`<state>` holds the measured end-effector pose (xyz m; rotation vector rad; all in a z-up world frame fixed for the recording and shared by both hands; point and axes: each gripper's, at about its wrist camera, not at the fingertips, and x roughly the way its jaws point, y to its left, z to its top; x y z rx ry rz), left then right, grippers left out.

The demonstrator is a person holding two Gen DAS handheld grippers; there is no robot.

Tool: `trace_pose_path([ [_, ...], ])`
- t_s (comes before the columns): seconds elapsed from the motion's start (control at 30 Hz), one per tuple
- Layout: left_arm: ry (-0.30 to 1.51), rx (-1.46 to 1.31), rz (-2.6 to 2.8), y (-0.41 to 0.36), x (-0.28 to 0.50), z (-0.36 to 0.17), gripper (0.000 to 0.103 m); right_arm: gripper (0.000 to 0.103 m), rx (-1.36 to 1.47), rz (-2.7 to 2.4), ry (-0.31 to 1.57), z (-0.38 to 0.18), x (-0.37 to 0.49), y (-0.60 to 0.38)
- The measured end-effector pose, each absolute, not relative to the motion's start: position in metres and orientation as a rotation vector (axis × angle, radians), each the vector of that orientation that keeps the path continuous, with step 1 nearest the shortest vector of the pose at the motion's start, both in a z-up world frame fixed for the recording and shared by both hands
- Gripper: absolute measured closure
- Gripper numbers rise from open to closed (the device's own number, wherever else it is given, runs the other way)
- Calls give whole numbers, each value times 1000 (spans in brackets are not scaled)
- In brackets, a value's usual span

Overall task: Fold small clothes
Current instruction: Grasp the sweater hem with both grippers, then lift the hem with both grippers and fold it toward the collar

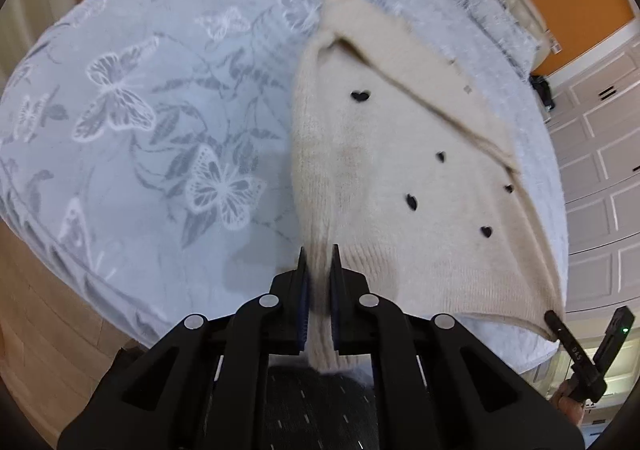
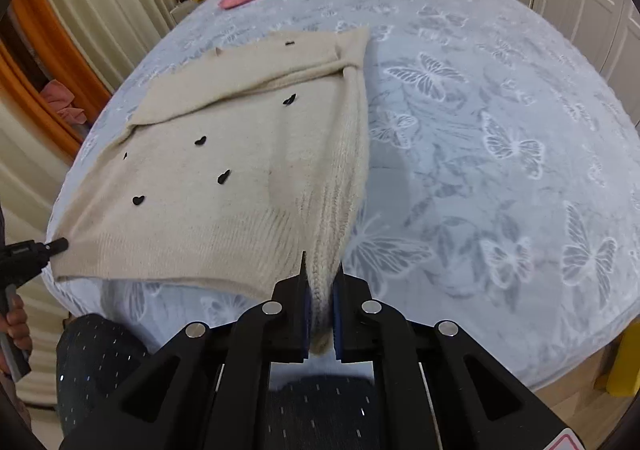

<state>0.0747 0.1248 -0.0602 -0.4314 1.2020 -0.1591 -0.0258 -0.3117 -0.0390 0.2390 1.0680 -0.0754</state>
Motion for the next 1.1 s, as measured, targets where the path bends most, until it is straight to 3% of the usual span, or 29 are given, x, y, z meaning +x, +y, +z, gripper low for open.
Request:
trace_pose_path([
  [0.43,1151,-516,-316,140,-47,5,96,96,324,-24,1068,-3,-171,-338],
  [0.57,1070,-583,-342,160,-100,44,103,96,417,30,1028,25,-219,-348],
  [0.67,930,-615,-369,175,-115,81,103,96,476,89,974,49,-229,-346],
  [0.77,935,-532,-357,165,-97,86,102,96,466,118,944,57,-209,-342],
  [0.83,1054,-546,-360,155,-82,61,91,96,456,97,955,49,-193,-342],
  [0.9,1226,-587,-335,142,-74,25,58,96,465,83,974,40,-190,-343],
  [1.1,1353,-635,-299,120,-78,-36,55,95,494,31,1046,12,-197,-355],
])
